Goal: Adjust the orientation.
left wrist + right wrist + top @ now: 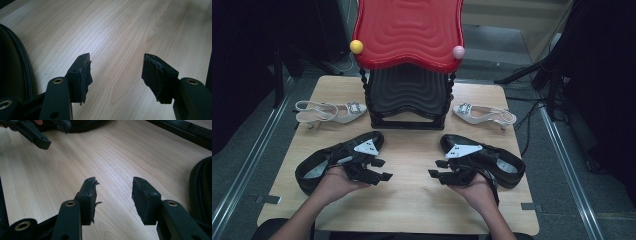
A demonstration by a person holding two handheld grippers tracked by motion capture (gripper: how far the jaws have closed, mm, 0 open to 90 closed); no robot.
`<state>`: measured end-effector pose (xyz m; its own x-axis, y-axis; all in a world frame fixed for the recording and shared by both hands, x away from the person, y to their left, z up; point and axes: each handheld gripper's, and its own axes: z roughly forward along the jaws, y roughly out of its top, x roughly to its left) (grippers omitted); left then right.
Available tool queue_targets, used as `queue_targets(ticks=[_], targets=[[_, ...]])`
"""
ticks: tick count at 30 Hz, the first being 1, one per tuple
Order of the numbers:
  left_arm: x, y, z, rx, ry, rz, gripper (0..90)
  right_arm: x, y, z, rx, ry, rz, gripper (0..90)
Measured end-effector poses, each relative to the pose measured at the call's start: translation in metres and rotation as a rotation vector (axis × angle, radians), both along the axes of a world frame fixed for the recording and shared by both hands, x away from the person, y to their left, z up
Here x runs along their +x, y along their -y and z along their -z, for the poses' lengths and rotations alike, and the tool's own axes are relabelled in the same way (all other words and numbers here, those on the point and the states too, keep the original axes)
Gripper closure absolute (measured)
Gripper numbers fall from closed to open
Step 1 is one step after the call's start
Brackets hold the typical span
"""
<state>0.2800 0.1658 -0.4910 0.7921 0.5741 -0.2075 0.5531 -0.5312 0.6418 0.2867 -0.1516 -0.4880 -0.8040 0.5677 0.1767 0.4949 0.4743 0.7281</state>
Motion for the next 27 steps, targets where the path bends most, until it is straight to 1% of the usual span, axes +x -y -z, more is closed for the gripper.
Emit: queue_targets(ticks=[2, 4, 5, 8, 11, 12, 13, 14, 15, 17, 18, 19, 20, 22, 24, 25, 27], targets=[[0.0, 0.0, 0.0, -0.002, -0.003, -0.002, 40.8, 0.0, 0.001, 0.0, 0.003, 0.002, 0.006, 55.4], [0.001, -0.001, 0.0, 0.001, -0.015, -0.004, 41.5, 0.0, 0.003, -0.002, 0.007, 0.019, 0.015, 55.3], [0.001, -0.001, -0.001, 0.003, -0.019, -0.007, 42.1, 0.0, 0.004, -0.002, 0.007, 0.02, 0.015, 55.2], [0.001, -0.001, -0.002, 0.003, -0.013, -0.008, 43.2, -0.001, 0.004, -0.003, 0.011, 0.021, 0.01, 54.7], [-0.002, -0.004, -0.006, 0.004, -0.008, -0.002, 44.3, -0.006, 0.004, -0.007, 0.016, 0.025, 0.001, 54.4], [-0.004, -0.007, -0.008, 0.01, -0.003, 0.002, 44.5, -0.008, 0.004, -0.01, 0.031, 0.024, -0.017, 52.7], [-0.004, -0.007, -0.008, 0.01, -0.003, 0.002, 44.5, -0.008, 0.004, -0.01, 0.031, 0.024, -0.017, 52.7], [-0.006, -0.011, -0.01, 0.004, 0.002, -0.005, 44.5, -0.01, 0.004, -0.01, 0.045, -0.01, -0.029, 52.1], [-0.006, -0.011, -0.01, 0.004, 0.002, -0.005, 44.4, -0.011, 0.004, -0.01, 0.044, -0.017, -0.033, 51.8], [-0.008, -0.016, -0.013, -0.006, 0.003, -0.019, 43.8, -0.013, 0.001, -0.007, 0.021, -0.01, -0.046, 50.8], [-0.009, -0.018, -0.014, -0.01, 0.005, -0.022, 43.8, -0.013, 0.001, -0.007, 0.021, -0.01, -0.046, 50.8], [-0.01, -0.02, -0.015, -0.004, 0.007, -0.023, 43.1, -0.012, -0.001, -0.006, 0.011, 0.005, -0.066, 50.7], [-0.012, -0.023, -0.015, -0.012, 0.008, -0.038, 42.8, -0.011, -0.002, -0.006, 0.016, 0.002, -0.069, 50.8], [-0.012, -0.024, -0.016, -0.012, 0.007, -0.045, 42.5, -0.01, -0.003, -0.006, 0.015, -0.003, -0.07, 50.9], [-0.014, -0.027, -0.017, -0.006, 0.004, -0.048, 41.9, -0.008, -0.006, -0.006, 0.008, 0.013, -0.08, 51.2], [-0.015, -0.031, -0.018, -0.013, 0.002, -0.06, 41.6, -0.007, -0.007, -0.006, 0.009, 0.015, -0.082, 51.5], [-0.016, -0.035, -0.02, -0.026, -0.005, -0.071, 41.3, -0.006, -0.008, -0.006, 0.007, 0.005, -0.081, 52.3]])
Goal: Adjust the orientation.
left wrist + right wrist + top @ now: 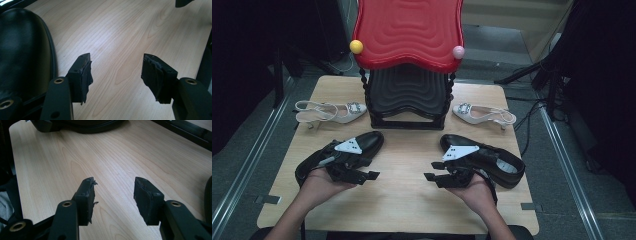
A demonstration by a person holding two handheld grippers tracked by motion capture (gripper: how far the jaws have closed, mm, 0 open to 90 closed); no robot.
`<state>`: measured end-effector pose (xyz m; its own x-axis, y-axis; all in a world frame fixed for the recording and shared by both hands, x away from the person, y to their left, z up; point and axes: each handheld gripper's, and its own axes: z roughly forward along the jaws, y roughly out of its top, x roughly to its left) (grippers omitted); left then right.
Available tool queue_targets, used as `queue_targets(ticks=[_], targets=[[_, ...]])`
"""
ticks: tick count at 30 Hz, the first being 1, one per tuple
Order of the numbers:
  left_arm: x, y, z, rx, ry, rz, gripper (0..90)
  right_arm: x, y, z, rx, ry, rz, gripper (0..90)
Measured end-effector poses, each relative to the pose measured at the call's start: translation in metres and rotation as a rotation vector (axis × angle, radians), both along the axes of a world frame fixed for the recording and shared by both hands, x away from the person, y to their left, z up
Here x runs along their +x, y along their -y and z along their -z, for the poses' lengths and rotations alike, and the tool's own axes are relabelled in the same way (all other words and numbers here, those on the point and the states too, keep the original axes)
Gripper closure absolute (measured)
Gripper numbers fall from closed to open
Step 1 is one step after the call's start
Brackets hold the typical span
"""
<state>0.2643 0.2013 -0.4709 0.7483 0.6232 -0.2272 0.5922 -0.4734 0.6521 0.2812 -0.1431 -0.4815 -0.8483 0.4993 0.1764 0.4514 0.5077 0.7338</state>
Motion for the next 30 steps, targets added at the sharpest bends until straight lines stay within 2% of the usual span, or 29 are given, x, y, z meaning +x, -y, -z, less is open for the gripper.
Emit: queue_targets(ticks=[6, 10, 13, 15, 18, 21, 27, 30], targets=[[-0.004, -0.011, -0.007, 0.013, 0.005, -0.022, 41.1, 0.003, -0.005, 0.001, -0.027, 0.015, -0.014, 52.7], [-0.005, -0.023, -0.013, 0.002, 0.003, -0.04, 40.9, 0.004, -0.009, 0.003, -0.032, 0.011, -0.025, 52.7], [-0.004, -0.031, -0.017, 0.027, -0.003, -0.055, 40.9, 0.004, -0.012, 0.003, -0.037, 0.007, -0.038, 52.7], [-0.004, -0.036, -0.021, 0.043, 0.006, -0.06, 41.2, 0.004, -0.015, 0.003, -0.036, 0.006, -0.044, 52.7], [-0.005, -0.045, -0.029, 0.037, 0.016, -0.074, 41.3, 0.004, -0.016, 0.003, -0.037, 0.01, -0.048, 52.7], [-0.004, -0.056, -0.035, 0.057, 0.025, -0.097, 41.4, 0.005, -0.017, 0.003, -0.042, 0.005, -0.05, 52.7], [-0.001, -0.08, -0.041, 0.059, 0.02, -0.138, 42.1, 0.005, -0.016, 0.004, -0.045, 0.003, -0.049, 52.7], [0.001, -0.091, -0.046, 0.08, 0.035, -0.162, 42.1, 0.006, -0.016, 0.004, -0.045, 0.003, -0.048, 52.7]])
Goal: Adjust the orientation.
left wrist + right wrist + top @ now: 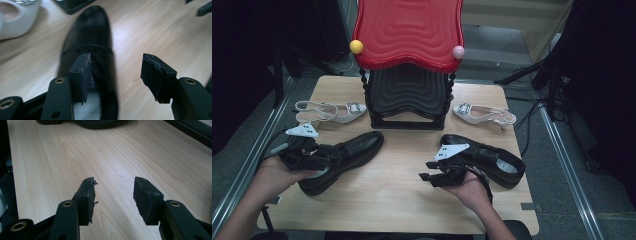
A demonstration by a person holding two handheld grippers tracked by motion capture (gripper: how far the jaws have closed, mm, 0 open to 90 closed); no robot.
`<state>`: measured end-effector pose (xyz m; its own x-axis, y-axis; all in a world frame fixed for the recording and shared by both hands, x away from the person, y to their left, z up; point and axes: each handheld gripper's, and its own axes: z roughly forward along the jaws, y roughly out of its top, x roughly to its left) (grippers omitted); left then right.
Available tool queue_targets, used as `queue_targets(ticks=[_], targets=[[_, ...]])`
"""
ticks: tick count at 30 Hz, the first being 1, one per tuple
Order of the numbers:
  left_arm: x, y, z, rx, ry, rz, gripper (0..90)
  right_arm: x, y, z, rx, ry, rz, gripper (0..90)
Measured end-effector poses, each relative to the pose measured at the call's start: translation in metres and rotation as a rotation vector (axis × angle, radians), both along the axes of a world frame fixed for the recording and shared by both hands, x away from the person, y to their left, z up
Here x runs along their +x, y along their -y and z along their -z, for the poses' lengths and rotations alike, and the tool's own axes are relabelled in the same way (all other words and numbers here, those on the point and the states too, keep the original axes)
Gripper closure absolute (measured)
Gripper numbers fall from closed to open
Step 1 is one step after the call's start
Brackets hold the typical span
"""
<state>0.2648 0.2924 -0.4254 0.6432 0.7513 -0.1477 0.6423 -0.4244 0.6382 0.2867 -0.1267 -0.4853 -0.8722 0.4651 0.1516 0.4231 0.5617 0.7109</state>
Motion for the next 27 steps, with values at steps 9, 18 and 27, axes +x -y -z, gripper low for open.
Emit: queue_targets(ticks=[9, 18, 27], targets=[[0.003, -0.031, 0.004, 0.014, -0.005, -0.035, 42.1, 0.0, 0.0, 0.001, -0.005, -0.001, 0.001, 52.6], [0.001, -0.05, 0.02, 0.025, -0.026, -0.053, 42.0, 0.0, 0.0, 0.001, -0.008, -0.002, 0.003, 52.4], [0.007, -0.05, 0.041, 0.051, -0.055, -0.055, 41.6, 0.001, -0.001, 0.001, -0.01, -0.002, 0.002, 52.4]])
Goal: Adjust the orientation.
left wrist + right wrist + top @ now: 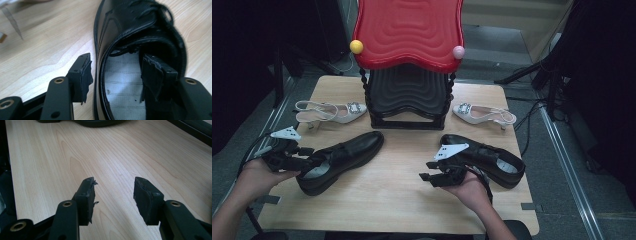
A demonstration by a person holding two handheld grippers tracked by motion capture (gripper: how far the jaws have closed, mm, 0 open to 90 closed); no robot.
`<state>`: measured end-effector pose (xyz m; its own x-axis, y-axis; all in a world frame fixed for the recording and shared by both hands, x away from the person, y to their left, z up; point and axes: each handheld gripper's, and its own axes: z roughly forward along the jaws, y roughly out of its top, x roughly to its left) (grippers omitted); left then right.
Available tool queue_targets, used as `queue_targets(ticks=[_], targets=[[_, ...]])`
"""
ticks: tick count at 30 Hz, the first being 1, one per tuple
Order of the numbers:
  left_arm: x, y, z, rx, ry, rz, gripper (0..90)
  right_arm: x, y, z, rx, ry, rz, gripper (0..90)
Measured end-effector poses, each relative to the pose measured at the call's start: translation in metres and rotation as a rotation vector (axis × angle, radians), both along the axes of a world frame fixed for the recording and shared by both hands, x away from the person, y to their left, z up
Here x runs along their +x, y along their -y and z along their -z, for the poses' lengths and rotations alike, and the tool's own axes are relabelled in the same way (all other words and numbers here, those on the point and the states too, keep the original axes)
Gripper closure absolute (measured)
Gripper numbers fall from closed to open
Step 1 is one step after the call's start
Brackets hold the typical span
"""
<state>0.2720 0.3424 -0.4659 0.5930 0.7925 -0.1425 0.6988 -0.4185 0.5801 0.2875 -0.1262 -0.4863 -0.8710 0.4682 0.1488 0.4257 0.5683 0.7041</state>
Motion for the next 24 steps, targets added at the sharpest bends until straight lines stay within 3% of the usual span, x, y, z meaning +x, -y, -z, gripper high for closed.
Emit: queue_targets(ticks=[8, 15, 21, 24], targets=[[0.016, 0.01, 0.017, 0.015, -0.012, 0.019, 43.3, 0.001, 0.0, 0.001, -0.008, -0.003, 0.001, 52.4], [0.026, 0.014, 0.023, 0.015, -0.012, 0.038, 49.0, 0.001, 0.0, 0.001, -0.01, -0.001, 0.002, 52.4], [0.033, 0.016, 0.028, 0.011, -0.017, 0.043, 59.3, 0.001, 0.0, 0.001, -0.008, -0.005, 0.004, 52.4], [0.036, 0.016, 0.028, 0.023, -0.014, 0.005, 74.2, 0.002, 0.0, 0.001, -0.005, -0.008, 0.007, 52.5]])
